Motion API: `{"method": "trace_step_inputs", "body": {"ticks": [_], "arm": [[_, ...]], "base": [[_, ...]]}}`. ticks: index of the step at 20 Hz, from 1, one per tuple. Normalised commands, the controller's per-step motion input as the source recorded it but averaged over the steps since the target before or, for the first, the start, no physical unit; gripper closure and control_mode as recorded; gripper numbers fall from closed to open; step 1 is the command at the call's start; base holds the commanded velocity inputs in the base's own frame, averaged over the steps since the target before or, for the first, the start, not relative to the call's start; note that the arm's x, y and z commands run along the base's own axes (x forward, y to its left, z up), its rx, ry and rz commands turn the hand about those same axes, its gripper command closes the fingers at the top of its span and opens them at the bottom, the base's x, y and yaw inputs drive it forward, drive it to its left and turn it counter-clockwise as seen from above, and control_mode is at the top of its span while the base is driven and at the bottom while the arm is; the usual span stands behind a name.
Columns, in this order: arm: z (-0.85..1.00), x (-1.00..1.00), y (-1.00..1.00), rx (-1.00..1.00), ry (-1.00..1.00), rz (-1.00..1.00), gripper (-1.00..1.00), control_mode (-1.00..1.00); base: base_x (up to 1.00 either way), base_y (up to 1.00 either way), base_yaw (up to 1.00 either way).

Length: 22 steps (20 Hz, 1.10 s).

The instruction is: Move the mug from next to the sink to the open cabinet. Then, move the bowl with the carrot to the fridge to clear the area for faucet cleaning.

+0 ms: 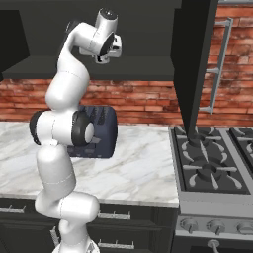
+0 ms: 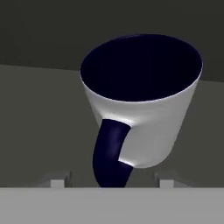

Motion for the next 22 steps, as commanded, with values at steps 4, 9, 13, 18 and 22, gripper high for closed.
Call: {"method": "trace_step_inputs", "body": {"ticks": [4, 9, 13, 18, 22], "arm": [[0.00, 0.00, 0.00, -0.05, -0.08, -0.04, -1.00, -1.00], [-0.02, -0.42, 0.00, -0.03, -0.07, -0.14, -1.00, -1.00], [-0.33, -1.00, 0.00, 0.00, -0.26, -0.24, -1.00, -1.00], [-0.79, -1.00, 0.02, 0.00, -0.20, -0.22, -1.00, -1.00], [-1.00, -1.00, 0.06, 0.00, -0.07, -0.24, -1.00, -1.00]], "base": [[0.00, 0.00, 0.00], [0.00, 0.00, 0.00], [0.00, 0.00, 0.00], [0.00, 0.00, 0.00], [0.00, 0.00, 0.00]]}}
